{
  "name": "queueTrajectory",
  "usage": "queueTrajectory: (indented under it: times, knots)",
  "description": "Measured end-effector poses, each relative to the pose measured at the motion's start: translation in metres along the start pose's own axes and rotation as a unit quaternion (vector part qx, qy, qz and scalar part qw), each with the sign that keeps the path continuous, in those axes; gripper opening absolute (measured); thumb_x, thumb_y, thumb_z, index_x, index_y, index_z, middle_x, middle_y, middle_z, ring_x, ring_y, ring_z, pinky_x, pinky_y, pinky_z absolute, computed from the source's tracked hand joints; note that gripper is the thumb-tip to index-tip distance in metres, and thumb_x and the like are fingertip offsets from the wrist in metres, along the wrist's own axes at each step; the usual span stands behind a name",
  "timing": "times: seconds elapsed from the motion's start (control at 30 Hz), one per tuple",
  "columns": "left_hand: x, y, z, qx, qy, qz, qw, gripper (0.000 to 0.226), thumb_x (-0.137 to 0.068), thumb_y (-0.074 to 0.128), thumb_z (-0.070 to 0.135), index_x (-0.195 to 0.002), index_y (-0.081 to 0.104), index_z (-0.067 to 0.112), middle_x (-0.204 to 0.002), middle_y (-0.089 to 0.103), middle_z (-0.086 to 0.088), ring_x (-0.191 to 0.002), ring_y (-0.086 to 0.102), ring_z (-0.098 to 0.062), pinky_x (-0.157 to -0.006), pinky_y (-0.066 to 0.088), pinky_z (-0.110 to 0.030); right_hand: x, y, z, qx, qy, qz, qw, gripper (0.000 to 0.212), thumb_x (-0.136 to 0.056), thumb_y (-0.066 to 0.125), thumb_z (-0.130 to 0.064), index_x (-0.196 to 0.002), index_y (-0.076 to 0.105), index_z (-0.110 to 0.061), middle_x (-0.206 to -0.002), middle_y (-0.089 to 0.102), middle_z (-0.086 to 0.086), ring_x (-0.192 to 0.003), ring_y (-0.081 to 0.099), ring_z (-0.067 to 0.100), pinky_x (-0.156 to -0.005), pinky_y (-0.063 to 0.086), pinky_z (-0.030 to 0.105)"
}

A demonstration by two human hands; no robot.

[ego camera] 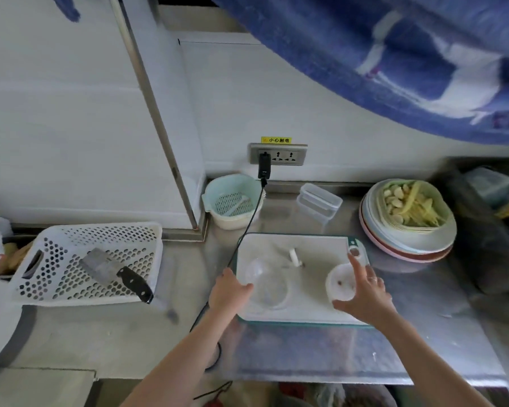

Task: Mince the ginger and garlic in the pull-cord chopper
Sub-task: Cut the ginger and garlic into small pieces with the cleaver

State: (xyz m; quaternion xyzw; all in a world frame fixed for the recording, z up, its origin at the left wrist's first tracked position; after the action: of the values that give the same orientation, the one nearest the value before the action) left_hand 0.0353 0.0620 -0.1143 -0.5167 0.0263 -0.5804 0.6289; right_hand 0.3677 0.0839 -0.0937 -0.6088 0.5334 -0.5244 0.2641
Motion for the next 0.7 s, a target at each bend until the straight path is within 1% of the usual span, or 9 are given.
queueTrajectory:
  times: [0.1,0.17,0.27,0.33,0.4,0.47,0.53,0.63,0.7]
  knots:
    - [-0.006,0.031,-0.006,0.159,-0.066,-0.085,0.981,0.027,-0.084,0.057,0.014,-0.105,0.048,-0.001,-0.082,0.056,-0.014,-0.055,0.066,-0.028,-0.066,0.057,-0.042,-0.008,0.009,0.002,0.041,-0.011,0.007,0.999,0.112,-0.064,0.073,-0.054,-0.145,-0.004,-0.045,-0.156,0.008,0.011,-0.137,0.020,0.036,-0.111,0.023,0.051]
    - [-0.007,0.041,-0.006,0.215,-0.076,-0.100,0.968,0.007,-0.087,0.045,0.001,-0.093,0.047,0.002,-0.084,0.057,-0.022,-0.058,0.067,-0.033,-0.071,0.057,-0.048,-0.014,0.013,0.001,0.038,-0.014,0.003,0.999,0.108,-0.068,0.069,-0.056,-0.146,-0.004,-0.044,-0.158,0.002,0.011,-0.143,0.007,0.036,-0.116,0.008,0.055]
    - [-0.008,0.036,-0.007,0.227,-0.060,-0.047,0.971,0.013,-0.084,0.042,0.001,-0.094,0.049,0.007,-0.095,0.059,-0.019,-0.066,0.069,-0.035,-0.061,0.059,-0.042,-0.026,0.005,-0.015,0.079,-0.047,0.020,0.996,0.092,-0.078,0.058,-0.062,-0.147,0.002,-0.042,-0.160,-0.002,0.001,-0.147,-0.008,0.027,-0.110,-0.009,0.060]
    - [-0.005,0.031,-0.009,0.223,-0.046,0.005,0.974,0.017,-0.083,0.045,0.006,-0.098,0.052,0.006,-0.095,0.059,-0.013,-0.065,0.068,-0.033,-0.054,0.058,-0.038,-0.035,-0.008,-0.041,0.095,-0.093,0.044,0.990,0.071,-0.088,0.052,-0.052,-0.148,0.015,-0.038,-0.159,0.012,-0.004,-0.146,0.006,0.024,-0.113,-0.004,0.056]
    - [-0.002,0.034,-0.013,0.248,-0.045,0.030,0.967,0.024,-0.078,0.049,0.010,-0.100,0.053,0.005,-0.099,0.059,-0.014,-0.075,0.067,-0.037,-0.057,0.059,-0.042,-0.047,-0.009,-0.078,0.073,-0.158,0.021,0.984,0.056,-0.096,0.047,-0.036,-0.147,0.024,-0.034,-0.155,0.027,-0.005,-0.138,0.029,0.024,-0.114,0.013,0.046]
    - [-0.001,0.044,-0.018,0.310,-0.065,0.026,0.948,0.029,-0.076,0.050,0.009,-0.105,0.054,0.009,-0.105,0.058,-0.014,-0.076,0.067,-0.037,-0.055,0.059,-0.043,-0.054,0.006,-0.113,0.079,-0.222,-0.032,0.971,0.051,-0.098,0.044,-0.028,-0.146,0.028,-0.034,-0.153,0.030,-0.006,-0.133,0.036,0.023,-0.110,0.025,0.039]
    - [0.003,0.052,-0.020,0.364,-0.089,0.009,0.927,0.032,-0.078,0.049,0.007,-0.109,0.053,0.011,-0.108,0.058,-0.012,-0.066,0.069,-0.036,-0.058,0.060,-0.043,-0.058,0.026,-0.136,0.124,-0.260,-0.068,0.955,0.045,-0.100,0.041,-0.028,-0.144,0.033,-0.032,-0.152,0.032,-0.006,-0.133,0.036,0.023,-0.107,0.029,0.037]
    - [0.015,0.053,-0.020,0.405,-0.103,0.009,0.909,0.037,-0.081,0.046,0.002,-0.116,0.050,0.014,-0.110,0.056,-0.011,-0.059,0.067,-0.035,-0.059,0.060,-0.039,-0.062,0.034,-0.146,0.154,-0.273,-0.056,0.948,0.032,-0.097,0.043,-0.017,-0.127,0.052,-0.022,-0.132,0.052,0.005,-0.120,0.045,0.025,-0.097,0.036,0.034]
    - [0.024,0.049,-0.018,0.409,-0.103,0.009,0.907,0.047,-0.081,0.042,-0.001,-0.121,0.046,0.023,-0.111,0.054,-0.010,-0.057,0.064,-0.030,-0.057,0.059,-0.035,-0.063,0.025,-0.145,0.071,-0.261,-0.036,0.962,0.028,-0.090,0.047,-0.003,-0.110,0.061,-0.016,-0.114,0.059,0.011,-0.103,0.054,0.026,-0.080,0.042,0.025]
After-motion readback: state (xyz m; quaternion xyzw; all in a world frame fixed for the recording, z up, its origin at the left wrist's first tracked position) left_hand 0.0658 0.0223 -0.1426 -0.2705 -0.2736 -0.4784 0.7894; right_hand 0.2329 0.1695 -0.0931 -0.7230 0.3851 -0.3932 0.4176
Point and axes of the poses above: each hand's wrist, its own x-axis away from the middle knuckle, its own y-axis out of the palm, z = x × y, the point moved 10 cm from there along -x, towards the middle knuckle
